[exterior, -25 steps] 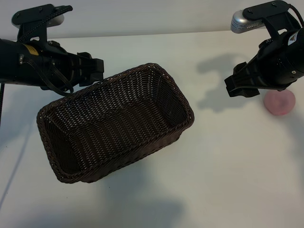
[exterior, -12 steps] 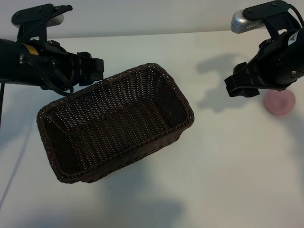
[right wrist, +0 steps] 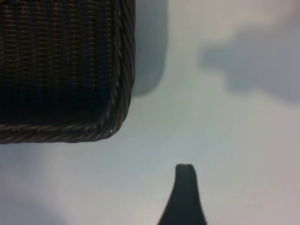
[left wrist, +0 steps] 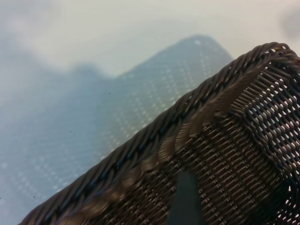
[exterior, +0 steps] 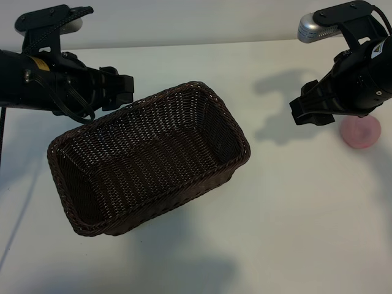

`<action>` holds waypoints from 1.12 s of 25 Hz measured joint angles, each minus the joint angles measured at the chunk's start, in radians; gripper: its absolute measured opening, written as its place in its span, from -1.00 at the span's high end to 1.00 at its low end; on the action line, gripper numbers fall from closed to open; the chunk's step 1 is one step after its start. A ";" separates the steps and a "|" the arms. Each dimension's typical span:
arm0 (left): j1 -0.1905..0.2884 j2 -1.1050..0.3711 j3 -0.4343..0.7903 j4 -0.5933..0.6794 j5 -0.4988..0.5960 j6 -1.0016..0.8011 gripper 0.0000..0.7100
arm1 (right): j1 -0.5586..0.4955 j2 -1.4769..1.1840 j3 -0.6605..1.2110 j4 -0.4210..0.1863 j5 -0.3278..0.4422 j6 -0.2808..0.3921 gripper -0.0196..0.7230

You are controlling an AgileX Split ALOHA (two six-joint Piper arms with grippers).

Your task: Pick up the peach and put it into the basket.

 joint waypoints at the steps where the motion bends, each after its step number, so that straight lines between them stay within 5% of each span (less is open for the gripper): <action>1: 0.000 0.000 0.000 0.000 0.001 -0.001 -0.66 | 0.000 0.000 0.000 0.000 0.000 0.000 -0.58; 7: 0.000 -0.032 0.013 0.019 0.075 -0.035 -0.60 | 0.000 0.000 0.000 0.000 0.000 0.000 -0.58; 13: 0.000 -0.185 0.151 0.108 0.091 -0.166 -0.49 | 0.000 0.000 0.000 0.000 0.000 0.000 -0.58; 22: 0.000 -0.270 0.305 0.462 0.099 -0.660 -0.49 | 0.000 0.000 0.000 0.001 0.001 0.000 -0.58; 28: 0.000 -0.266 0.316 0.635 0.084 -0.876 -0.65 | 0.000 0.000 0.000 0.001 0.004 0.000 -0.58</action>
